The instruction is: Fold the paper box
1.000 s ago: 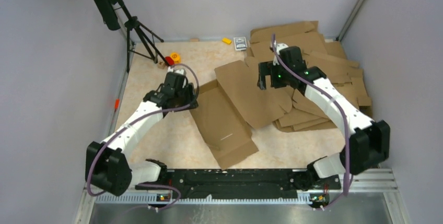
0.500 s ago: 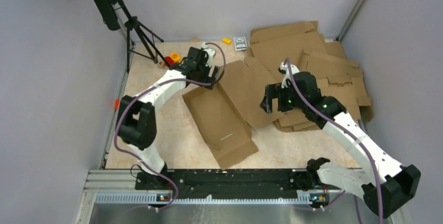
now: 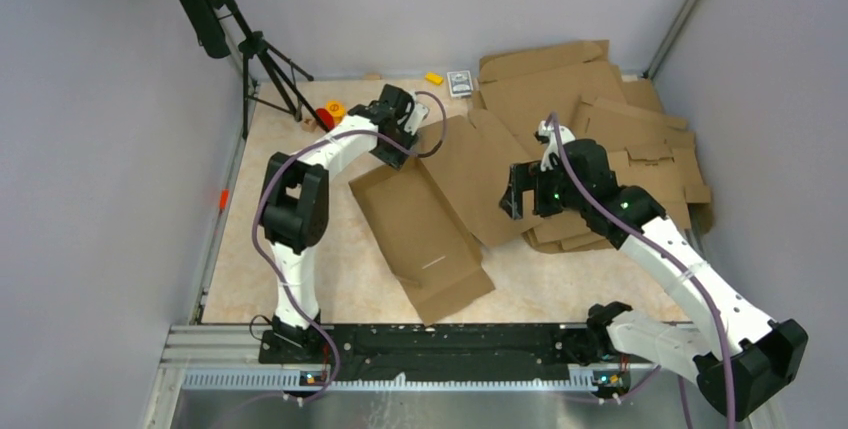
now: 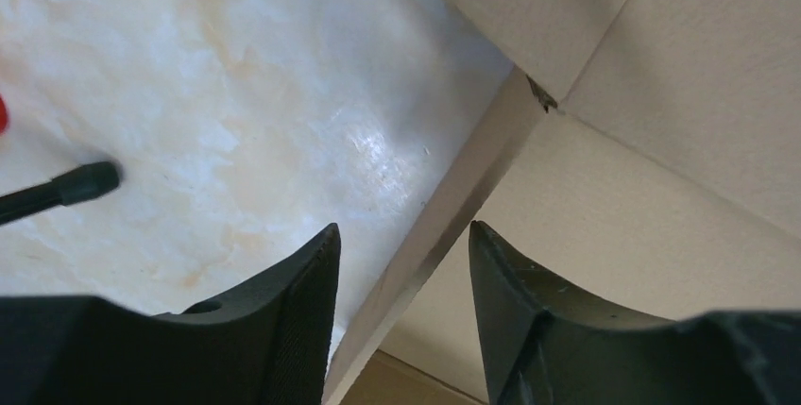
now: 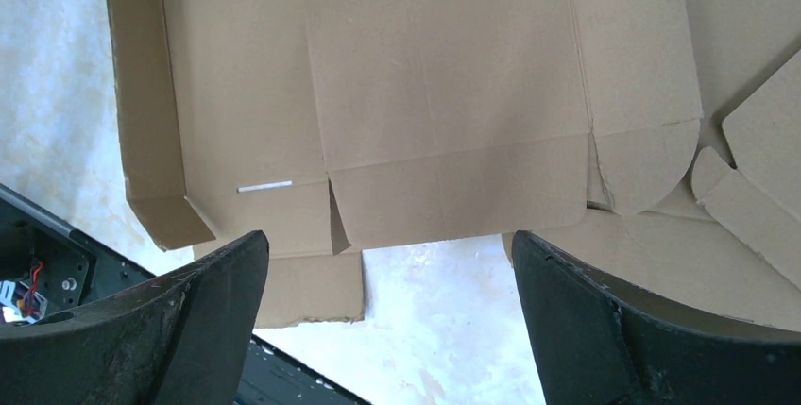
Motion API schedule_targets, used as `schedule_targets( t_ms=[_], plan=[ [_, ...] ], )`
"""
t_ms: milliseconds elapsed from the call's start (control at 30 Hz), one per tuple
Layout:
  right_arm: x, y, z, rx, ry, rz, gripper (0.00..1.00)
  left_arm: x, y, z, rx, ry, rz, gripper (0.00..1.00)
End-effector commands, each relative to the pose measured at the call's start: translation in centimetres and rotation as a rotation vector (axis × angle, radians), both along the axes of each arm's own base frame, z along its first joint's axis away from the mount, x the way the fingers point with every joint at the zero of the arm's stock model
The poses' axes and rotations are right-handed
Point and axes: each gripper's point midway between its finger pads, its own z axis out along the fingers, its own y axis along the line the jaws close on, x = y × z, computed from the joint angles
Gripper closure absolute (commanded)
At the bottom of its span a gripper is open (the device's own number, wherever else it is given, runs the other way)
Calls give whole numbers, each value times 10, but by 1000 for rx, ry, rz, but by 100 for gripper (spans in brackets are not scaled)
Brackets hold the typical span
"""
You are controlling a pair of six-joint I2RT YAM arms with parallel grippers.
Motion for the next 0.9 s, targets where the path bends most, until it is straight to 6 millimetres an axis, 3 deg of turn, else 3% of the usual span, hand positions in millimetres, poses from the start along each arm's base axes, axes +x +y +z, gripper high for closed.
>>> schedule_targets(
  t_ms=[0, 300, 400, 600, 733, 867],
  plan=[
    [4, 4, 4, 33, -10, -11, 2, -7, 6, -2, 41, 49, -9, 47],
    [4, 5, -7, 36, 1, -14, 2, -28, 10, -11, 10, 120, 111, 91],
    [3, 6, -15, 38, 19, -15, 2, -45, 11, -8, -30, 134, 163, 94],
    [4, 2, -31, 40, 35, -61, 1, -90, 34, -4, -50, 135, 333, 92],
    [4, 5, -41, 53, 56, -66, 1, -106, 65, 4, 61, 97, 426, 94],
    [8, 6, -55, 44, 81, -92, 1, -106, 110, 21, 277, -4, 533, 100]
  ],
)
